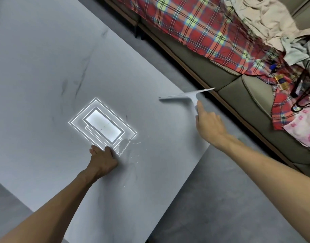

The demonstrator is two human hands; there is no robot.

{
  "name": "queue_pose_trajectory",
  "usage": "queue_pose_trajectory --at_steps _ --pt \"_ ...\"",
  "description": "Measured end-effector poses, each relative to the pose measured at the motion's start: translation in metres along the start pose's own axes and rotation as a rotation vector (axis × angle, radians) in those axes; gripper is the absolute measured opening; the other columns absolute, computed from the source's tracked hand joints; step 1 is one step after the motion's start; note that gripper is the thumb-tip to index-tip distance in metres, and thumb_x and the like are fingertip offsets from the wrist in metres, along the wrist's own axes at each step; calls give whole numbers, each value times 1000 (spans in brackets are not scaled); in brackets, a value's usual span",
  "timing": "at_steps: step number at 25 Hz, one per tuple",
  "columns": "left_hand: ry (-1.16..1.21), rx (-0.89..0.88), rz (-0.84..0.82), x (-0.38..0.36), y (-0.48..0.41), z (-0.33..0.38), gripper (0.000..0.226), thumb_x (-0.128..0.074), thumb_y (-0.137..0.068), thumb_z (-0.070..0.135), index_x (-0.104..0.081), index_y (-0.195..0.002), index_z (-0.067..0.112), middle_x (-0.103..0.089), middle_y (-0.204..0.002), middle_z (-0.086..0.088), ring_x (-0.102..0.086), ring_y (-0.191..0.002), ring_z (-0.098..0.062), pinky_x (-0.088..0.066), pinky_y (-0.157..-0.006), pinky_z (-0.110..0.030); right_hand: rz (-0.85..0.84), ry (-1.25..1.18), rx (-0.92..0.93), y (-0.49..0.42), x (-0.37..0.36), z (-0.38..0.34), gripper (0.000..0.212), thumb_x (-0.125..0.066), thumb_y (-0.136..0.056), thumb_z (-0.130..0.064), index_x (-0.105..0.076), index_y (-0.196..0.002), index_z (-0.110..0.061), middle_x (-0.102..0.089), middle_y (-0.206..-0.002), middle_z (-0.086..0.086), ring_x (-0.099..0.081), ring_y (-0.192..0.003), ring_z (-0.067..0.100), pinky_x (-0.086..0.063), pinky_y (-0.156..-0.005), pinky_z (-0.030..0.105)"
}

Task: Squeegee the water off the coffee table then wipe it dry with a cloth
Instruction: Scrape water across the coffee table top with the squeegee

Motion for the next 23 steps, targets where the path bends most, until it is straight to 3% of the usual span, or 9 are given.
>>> queue_pose_trajectory --at_steps 4,7,9,10,12,14,17,20,23 --pt "-25 -54 -43 -6 1 -5 42 -39 -91 6 -33 -132 -5 4 -151 -40 7 -142 -54 -28 -112 -51 -123 -128 -73 12 -31 9 46 -31 -101 -17 -22 -146 -12 -60 -114 27 -59 -97 40 -43 -73 37" --pt "18 -39 -41 -6 3 -9 42 -40 -90 10 -35 -130 -1 10 -151 -40 10 -143 -51 -29 -109 -49 -180 -165 -70 60 -59 0 59 -34 -100 -10 -7 -153 -13 -60 -112 25 -60 -97 38 -39 -69 33" --pt "22 -49 -14 -5 5 -9 36 -42 -90 10 -40 -124 -2 -1 -151 -40 -2 -144 -50 -32 -106 -47 -259 -143 -16 98 -74 -13 65 -37 -99 -8 -3 -154 -13 -62 -104 20 -61 -90 35 -38 -65 31" --pt "18 -61 23 -3 7 -11 31 -42 -90 9 -43 -118 -3 -16 -146 -40 -19 -139 -49 -36 -101 -45 -301 -153 15 112 -77 -18 65 -38 -98 -9 -5 -154 -14 -62 -99 17 -61 -85 33 -38 -63 30" --pt "7 -98 115 0 16 -14 18 -44 -87 4 -47 -104 -1 -42 -120 -28 -46 -108 -42 -44 -87 -42 -306 -188 19 115 -68 -17 62 -39 -97 -10 -13 -153 -17 -62 -97 16 -60 -84 32 -41 -63 30" --pt "-13 -117 156 -4 26 -18 14 -43 -82 1 -47 -96 1 -45 -103 -19 -48 -92 -36 -46 -80 -40 -205 -202 -49 90 -47 1 55 -37 -97 -10 -21 -149 -15 -62 -105 21 -60 -92 37 -41 -66 32" --pt "-58 -119 105 -19 34 -30 17 -44 -80 2 -46 -96 4 -42 -109 -20 -46 -97 -38 -45 -87 -42 -96 -278 -267 47 -22 33 56 -32 -96 -7 -16 -150 -11 -55 -121 26 -60 -97 41 -50 -71 39" --pt "-32 -109 -21 -26 32 -39 18 -46 -80 5 -42 -96 10 -30 -132 -28 -42 -120 -48 -42 -81 -40 -202 -370 -386 44 -32 34 69 -34 -92 3 -3 -152 -7 -54 -123 26 -65 -92 39 -57 -69 41" --pt "-8 -127 -60 -21 27 -47 18 -49 -78 6 -43 -95 10 -36 -121 -18 -55 -97 -38 -36 -62 -34 -331 -303 -349 69 -57 8 96 -57 -83 9 13 -148 3 -58 -118 31 -63 -96 35 -50 -66 34"
Point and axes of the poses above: each hand's wrist, its own y-axis away from the middle knuckle, its own x-axis out of the back of the hand, z = x × y, the point moved 6 cm from there along -y, towards the middle knuckle
